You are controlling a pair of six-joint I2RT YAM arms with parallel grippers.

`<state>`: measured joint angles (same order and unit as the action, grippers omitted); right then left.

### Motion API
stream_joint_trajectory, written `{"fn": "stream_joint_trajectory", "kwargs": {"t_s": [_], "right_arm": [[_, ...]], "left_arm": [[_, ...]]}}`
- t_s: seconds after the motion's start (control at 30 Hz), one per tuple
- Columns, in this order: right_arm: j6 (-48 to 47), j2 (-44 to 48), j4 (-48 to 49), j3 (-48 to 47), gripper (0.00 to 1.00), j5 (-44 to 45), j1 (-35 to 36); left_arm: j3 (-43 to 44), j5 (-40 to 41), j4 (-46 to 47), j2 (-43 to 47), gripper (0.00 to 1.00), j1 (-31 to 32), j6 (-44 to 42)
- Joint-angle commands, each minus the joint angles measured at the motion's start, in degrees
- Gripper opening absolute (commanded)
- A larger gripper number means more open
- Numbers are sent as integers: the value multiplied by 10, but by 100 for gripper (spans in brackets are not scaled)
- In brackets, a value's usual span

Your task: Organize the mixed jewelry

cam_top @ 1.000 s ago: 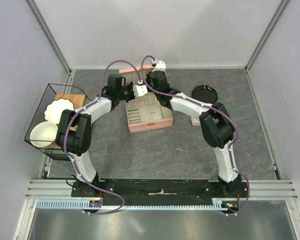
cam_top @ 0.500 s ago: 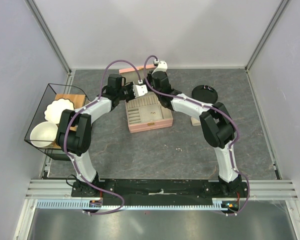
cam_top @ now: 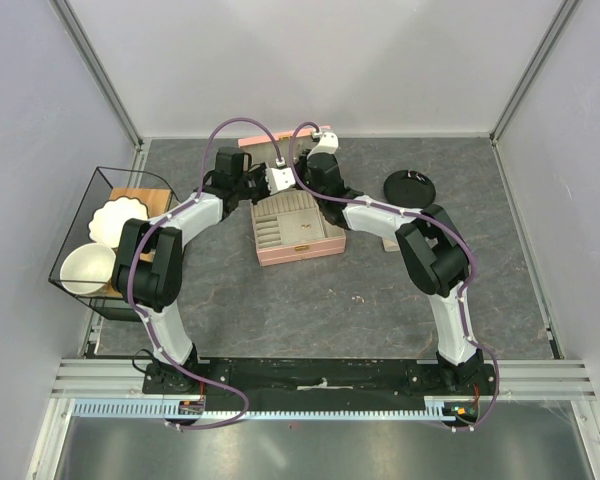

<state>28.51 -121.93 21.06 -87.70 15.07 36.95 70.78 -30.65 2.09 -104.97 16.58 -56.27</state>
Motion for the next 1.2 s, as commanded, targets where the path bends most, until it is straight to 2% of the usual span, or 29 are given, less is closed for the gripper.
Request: {"fn": "stream_joint_trajectory", "kwargs": {"t_s": [0.0,0.33,0.43,0.63,1.17], "right_arm": [[-14,20,12,14,4,33,-2],[-37,53,-22,24,16,74,-1],[-43,62,-25,30,21,78,-3],[-50,71,-37,30,39,79,-2],[-56,97,-71,9,48,51,-2]], "left_arm": [[31,-69,8,8,2,12,26],[40,-61,4,6,2,12,29],[41,-60,3,5,1,12,32],[43,-56,0,6,1,12,34],[66,-50,-12,-10,2,12,45]]}}
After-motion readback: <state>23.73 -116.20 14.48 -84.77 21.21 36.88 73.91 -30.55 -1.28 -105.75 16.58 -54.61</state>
